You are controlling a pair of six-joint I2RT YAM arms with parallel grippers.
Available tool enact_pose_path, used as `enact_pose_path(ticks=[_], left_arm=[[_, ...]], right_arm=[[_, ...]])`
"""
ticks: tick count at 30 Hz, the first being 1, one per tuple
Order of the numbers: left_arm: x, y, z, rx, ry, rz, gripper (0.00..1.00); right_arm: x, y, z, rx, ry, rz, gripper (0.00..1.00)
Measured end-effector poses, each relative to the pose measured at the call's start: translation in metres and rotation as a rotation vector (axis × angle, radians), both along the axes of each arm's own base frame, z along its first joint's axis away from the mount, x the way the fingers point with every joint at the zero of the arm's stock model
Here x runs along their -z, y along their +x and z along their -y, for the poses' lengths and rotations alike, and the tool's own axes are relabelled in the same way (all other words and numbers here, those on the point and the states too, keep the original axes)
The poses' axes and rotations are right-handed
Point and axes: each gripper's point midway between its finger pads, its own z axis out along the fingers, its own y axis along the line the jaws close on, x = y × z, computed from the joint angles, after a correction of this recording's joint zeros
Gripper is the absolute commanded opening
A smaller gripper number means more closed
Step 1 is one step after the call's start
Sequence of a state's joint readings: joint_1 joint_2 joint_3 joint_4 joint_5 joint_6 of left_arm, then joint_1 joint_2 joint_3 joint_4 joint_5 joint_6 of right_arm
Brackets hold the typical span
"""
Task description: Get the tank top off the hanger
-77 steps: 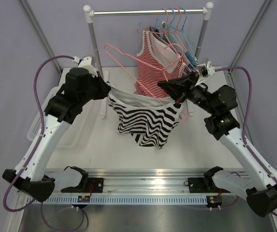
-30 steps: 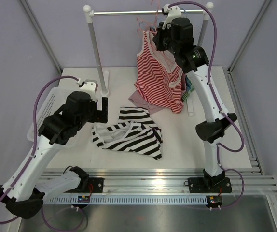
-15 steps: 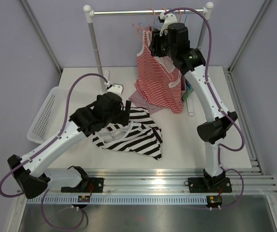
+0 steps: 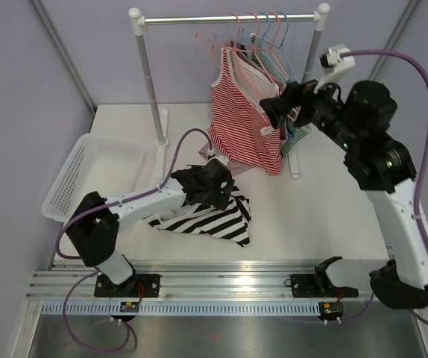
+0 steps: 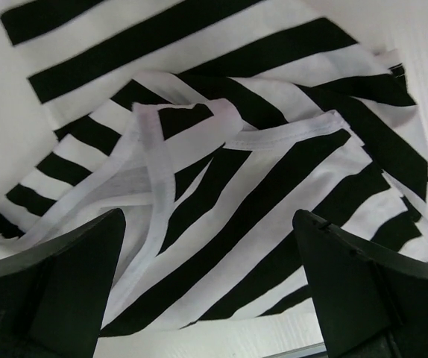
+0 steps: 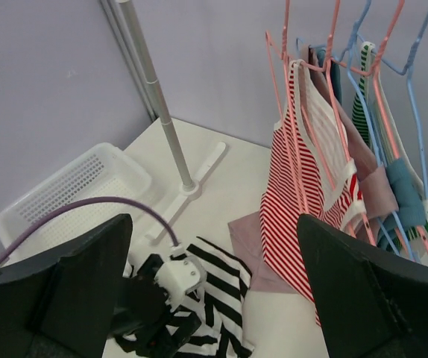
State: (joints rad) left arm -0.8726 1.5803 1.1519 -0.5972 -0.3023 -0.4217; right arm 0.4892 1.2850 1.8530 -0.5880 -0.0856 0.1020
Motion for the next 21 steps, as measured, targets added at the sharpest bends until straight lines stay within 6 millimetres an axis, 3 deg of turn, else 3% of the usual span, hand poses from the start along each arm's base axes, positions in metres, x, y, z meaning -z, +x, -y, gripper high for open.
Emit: enact_pose_path(ticks=[5,9,10,12,13,17,21], left_arm=[[0.043,-0.007,0.010,0.011,0.033,-0.080,0.98],[0.079,-0.022,0.012,0.019,0.058,-0.149,0.72],[0.083,-0.023,0.016,0.021,0.048,-0.152,0.45],[0.083,-0.023,0.024,0.025,0.023,-0.144,0.21],[0.083,-0.024,0.028,0.026,0.013,-0.139,0.00],[0.080,-0.029,0.032,0.029,0.008,-0.121,0.00],[0.061,-0.034,0.014,-0.004,0.038,-0.097,0.00]], right_arm=[[0.000,-0.057,0.020,-0.051,0.036,0.052,0.99],[0.014,-0.076,0.023,-0.088,0.031,0.045,1.00],[0.019,-0.078,0.022,-0.100,0.027,0.038,0.99],[0.024,-0.082,0.020,-0.121,0.024,0.031,0.99],[0.025,-0.084,0.018,-0.133,0.024,0.028,1.00],[0.032,-0.088,0.013,-0.168,0.021,0.015,0.99],[0.032,-0.089,0.014,-0.171,0.022,0.015,1.00]])
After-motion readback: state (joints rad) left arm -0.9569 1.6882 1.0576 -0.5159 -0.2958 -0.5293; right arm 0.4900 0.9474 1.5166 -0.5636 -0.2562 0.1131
